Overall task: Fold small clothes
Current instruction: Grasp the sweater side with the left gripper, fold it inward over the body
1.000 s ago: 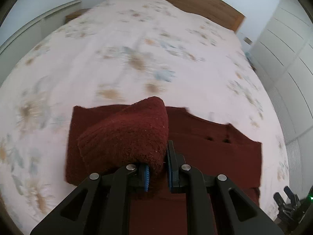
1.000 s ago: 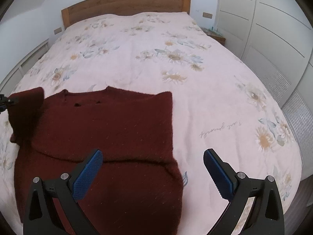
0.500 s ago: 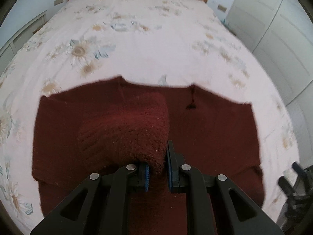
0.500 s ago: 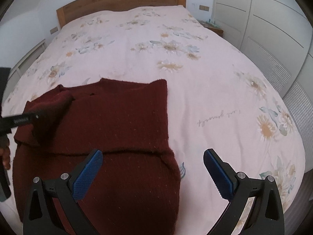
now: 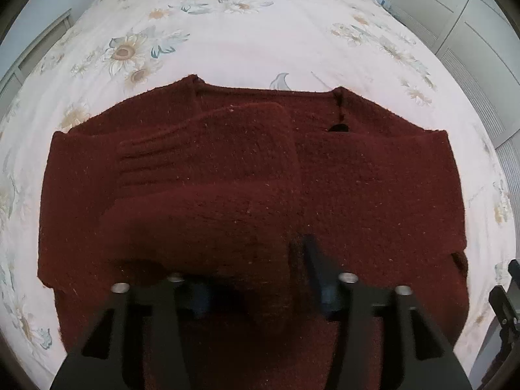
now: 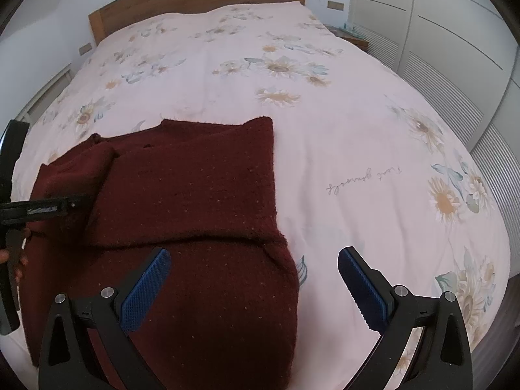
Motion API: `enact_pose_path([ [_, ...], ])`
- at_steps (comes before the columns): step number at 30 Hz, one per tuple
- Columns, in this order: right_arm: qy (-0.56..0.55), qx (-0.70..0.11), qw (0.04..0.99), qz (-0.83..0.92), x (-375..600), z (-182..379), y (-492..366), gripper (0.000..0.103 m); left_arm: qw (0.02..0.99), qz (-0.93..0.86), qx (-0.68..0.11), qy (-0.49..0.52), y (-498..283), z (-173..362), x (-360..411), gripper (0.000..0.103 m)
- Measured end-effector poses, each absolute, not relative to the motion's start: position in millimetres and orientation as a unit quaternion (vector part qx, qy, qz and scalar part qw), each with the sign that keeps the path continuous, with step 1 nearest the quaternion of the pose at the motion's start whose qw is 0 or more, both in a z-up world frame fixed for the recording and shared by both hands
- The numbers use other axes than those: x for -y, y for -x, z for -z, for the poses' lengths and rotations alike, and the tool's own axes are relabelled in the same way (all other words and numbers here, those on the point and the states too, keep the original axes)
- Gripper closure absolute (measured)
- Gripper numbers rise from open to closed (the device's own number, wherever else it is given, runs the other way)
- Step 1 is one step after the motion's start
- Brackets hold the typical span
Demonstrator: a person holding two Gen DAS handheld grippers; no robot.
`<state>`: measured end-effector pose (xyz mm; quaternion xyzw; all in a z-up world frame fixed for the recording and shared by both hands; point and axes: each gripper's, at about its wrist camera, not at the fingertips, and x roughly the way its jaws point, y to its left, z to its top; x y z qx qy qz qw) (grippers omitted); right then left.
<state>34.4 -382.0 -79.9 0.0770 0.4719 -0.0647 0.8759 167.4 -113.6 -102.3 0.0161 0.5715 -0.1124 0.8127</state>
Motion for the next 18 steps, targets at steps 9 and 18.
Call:
enact_pose_path([
  [9,-0.071,-0.473,0.876,0.061,377.1,78.6,-31.6,0.000,0.816,0.127,-0.564,-0.019,-157.2,78.1,100.1,0.001],
  [18,-0.061,-0.468,0.881,0.046,360.3,69.3,-32.7,0.000,0.822,0.129,-0.552,-0.052,-139.2,54.9,57.7,0.001],
])
